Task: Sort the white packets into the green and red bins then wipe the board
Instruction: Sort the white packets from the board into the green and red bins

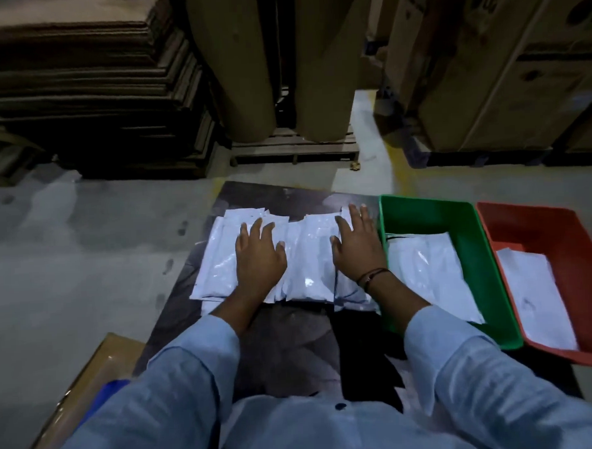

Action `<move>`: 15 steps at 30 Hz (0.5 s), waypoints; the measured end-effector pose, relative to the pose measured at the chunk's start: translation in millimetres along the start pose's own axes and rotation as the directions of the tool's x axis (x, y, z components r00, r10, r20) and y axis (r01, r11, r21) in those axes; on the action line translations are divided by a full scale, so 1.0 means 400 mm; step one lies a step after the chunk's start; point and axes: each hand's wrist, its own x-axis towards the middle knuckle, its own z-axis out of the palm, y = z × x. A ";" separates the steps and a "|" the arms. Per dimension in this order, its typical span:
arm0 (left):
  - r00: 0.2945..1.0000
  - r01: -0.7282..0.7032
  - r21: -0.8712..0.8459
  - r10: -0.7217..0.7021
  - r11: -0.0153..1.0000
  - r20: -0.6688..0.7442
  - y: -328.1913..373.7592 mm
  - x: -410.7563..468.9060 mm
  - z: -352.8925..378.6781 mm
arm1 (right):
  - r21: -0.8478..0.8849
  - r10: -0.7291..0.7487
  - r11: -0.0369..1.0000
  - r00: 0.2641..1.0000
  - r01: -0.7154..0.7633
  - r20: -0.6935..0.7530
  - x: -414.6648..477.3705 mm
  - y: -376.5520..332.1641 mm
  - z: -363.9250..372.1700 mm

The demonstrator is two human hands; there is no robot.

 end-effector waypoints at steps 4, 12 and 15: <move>0.998 0.042 0.055 -0.044 0.998 0.045 -0.094 0.011 -0.014 | 0.000 0.000 1.000 0.998 0.000 0.055 0.004 -0.069 0.045; 0.968 0.090 0.119 -0.115 0.989 0.223 -0.211 0.034 -0.005 | -0.009 0.120 0.993 0.963 -0.121 0.242 0.002 -0.151 0.122; 0.960 0.071 0.159 -0.111 0.985 0.258 -0.239 0.040 0.007 | -0.047 0.180 0.984 0.936 -0.174 0.302 0.003 -0.164 0.143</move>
